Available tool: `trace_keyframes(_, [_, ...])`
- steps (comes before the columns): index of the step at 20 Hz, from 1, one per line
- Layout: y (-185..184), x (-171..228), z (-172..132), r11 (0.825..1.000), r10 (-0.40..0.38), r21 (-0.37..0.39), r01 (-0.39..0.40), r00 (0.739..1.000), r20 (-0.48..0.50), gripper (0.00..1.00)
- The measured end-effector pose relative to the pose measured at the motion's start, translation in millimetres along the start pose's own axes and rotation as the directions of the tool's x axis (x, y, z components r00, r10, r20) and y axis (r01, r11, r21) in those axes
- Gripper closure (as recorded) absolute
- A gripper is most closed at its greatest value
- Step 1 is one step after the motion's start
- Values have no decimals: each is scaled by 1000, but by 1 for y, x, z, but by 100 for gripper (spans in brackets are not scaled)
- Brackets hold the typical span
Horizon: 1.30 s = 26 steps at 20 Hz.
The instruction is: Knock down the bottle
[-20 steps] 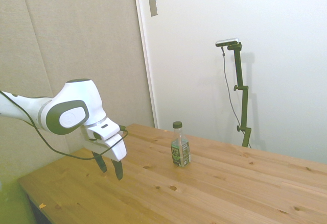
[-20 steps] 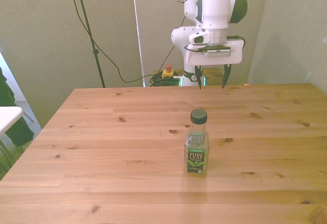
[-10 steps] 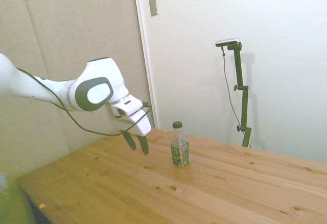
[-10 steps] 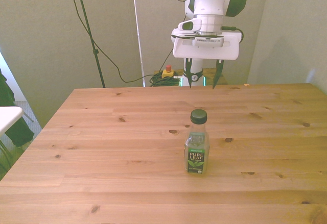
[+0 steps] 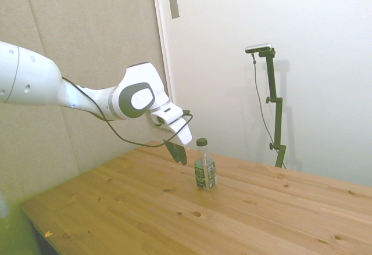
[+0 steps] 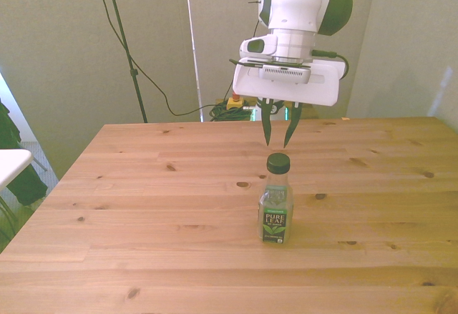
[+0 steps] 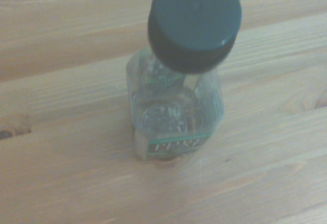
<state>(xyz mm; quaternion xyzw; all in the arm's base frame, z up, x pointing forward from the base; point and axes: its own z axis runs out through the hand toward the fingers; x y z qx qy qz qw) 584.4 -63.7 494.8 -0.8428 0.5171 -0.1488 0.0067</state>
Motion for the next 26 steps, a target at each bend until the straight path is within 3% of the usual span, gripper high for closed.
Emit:
trace_keyframes(13, [-75, 45, 16, 993, 121, 20, -120, 990, -67, 100])
trace_keyframes(20, [-122, 59, 64, 987, 161, 24, -159, 982, -103, 100])
trace_keyframes(26, [-139, 59, 72, 987, 162, 42, -158, 980, -112, 100])
